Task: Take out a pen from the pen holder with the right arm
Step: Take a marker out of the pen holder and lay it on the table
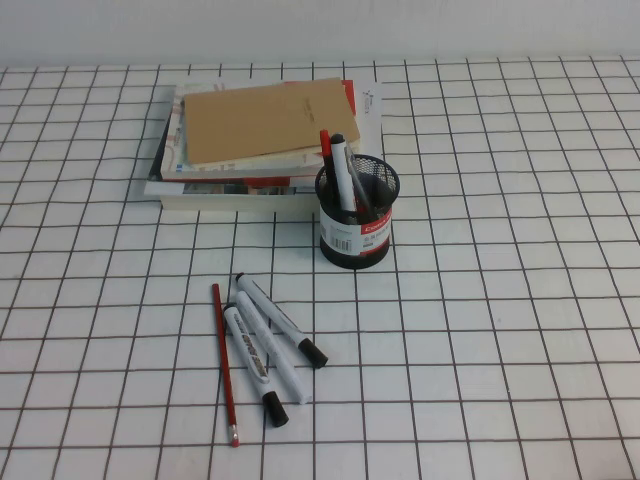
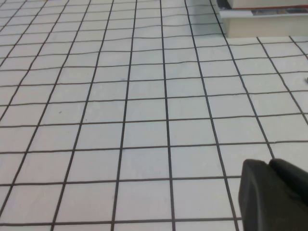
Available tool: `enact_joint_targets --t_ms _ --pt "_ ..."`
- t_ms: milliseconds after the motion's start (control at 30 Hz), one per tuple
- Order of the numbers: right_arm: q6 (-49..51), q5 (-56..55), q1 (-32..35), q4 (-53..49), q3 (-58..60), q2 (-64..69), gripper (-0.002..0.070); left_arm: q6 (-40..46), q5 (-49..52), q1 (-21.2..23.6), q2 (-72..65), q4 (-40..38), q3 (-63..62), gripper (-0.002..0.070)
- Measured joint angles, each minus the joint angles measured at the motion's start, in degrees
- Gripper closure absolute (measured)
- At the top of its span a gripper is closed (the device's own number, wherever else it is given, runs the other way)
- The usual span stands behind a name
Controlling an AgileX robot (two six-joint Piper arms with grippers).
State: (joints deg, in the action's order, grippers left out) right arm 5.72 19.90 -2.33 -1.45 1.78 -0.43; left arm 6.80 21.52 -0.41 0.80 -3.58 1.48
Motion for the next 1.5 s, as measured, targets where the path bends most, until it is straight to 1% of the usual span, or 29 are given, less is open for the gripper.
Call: enact_joint_targets --t_ms 1167,1267,1500 --pt "0.00 -0.14 0.00 0.13 0.00 0.00 0.0692 0.00 0.00 0.00 0.00 0.00 0.00 0.0680" --pt "0.00 -1.97 0.00 2.28 0.00 0.00 0.0692 0.00 0.00 0.00 0.00 0.00 0.00 0.0680" --pt "0.00 -9.64 0.00 18.76 0.00 0.00 0.0692 0.00 0.00 0.00 0.00 0.00 0.00 0.0679"
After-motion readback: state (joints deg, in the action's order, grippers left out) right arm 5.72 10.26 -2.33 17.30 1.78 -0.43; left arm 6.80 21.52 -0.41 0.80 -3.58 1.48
